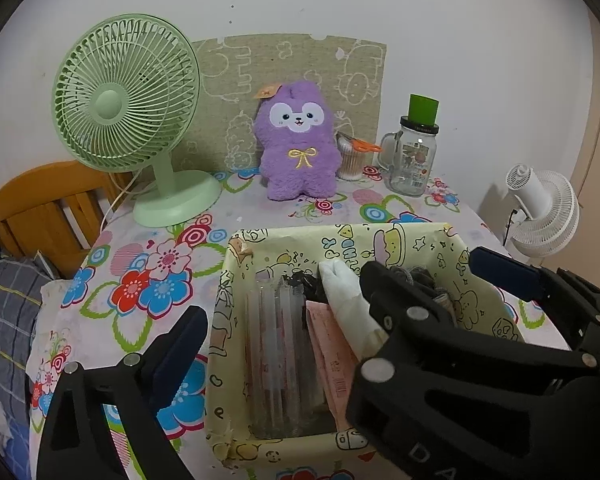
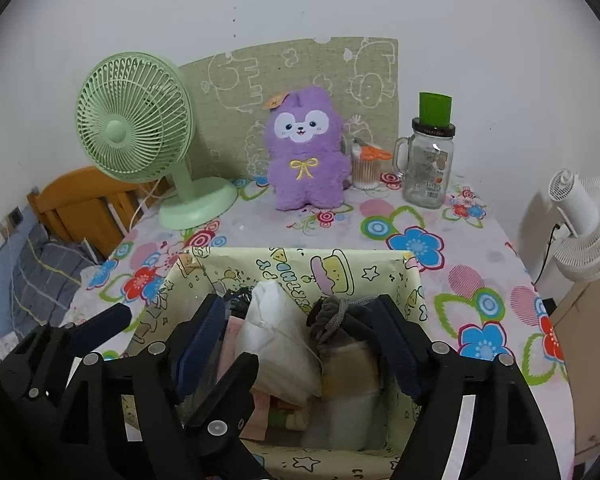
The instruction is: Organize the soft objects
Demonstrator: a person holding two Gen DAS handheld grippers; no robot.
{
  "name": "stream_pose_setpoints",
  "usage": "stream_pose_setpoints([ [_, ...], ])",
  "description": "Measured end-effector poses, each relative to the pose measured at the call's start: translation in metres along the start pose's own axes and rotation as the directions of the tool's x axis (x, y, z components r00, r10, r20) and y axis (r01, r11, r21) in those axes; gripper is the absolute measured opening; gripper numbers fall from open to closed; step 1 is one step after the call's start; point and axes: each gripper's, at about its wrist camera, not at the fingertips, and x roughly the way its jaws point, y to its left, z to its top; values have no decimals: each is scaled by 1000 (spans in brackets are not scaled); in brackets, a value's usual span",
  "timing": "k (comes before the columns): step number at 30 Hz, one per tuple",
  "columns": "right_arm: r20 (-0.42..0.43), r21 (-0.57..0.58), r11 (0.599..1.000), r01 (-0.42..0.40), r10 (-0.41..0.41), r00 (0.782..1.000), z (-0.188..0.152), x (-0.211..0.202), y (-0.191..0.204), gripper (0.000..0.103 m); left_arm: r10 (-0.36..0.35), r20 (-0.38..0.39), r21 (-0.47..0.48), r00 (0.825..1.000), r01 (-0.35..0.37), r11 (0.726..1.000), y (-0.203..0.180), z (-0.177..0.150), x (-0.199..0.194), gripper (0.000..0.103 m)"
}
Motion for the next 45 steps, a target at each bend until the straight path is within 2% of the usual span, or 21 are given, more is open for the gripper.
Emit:
stream_pose_setpoints([
  [5, 2, 5, 1000, 7, -7, 1000, 0, -7, -2, 87, 7, 17, 12, 1000, -8, 1000, -3, 0, -7, 100],
  [9, 12, 6, 999, 42, -42, 999, -2, -15, -3, 98, 14, 18, 8, 1000, -14, 1000, -5, -1, -11, 100],
  [14, 20, 18, 999, 47, -47, 999, -7, -30, -6, 98, 9, 8, -10, 1000, -9, 1000, -5, -5, -18, 100],
  [22, 57, 28, 998, 51, -53, 997, -10, -61, -10, 98, 22, 44, -27, 999, -21, 999, -3, -9, -46, 100],
  [45, 168, 71, 993, 95, -106, 980, -48, -177, -28, 98, 83, 181, -28, 980, -79, 996, 12, -46, -158, 103],
])
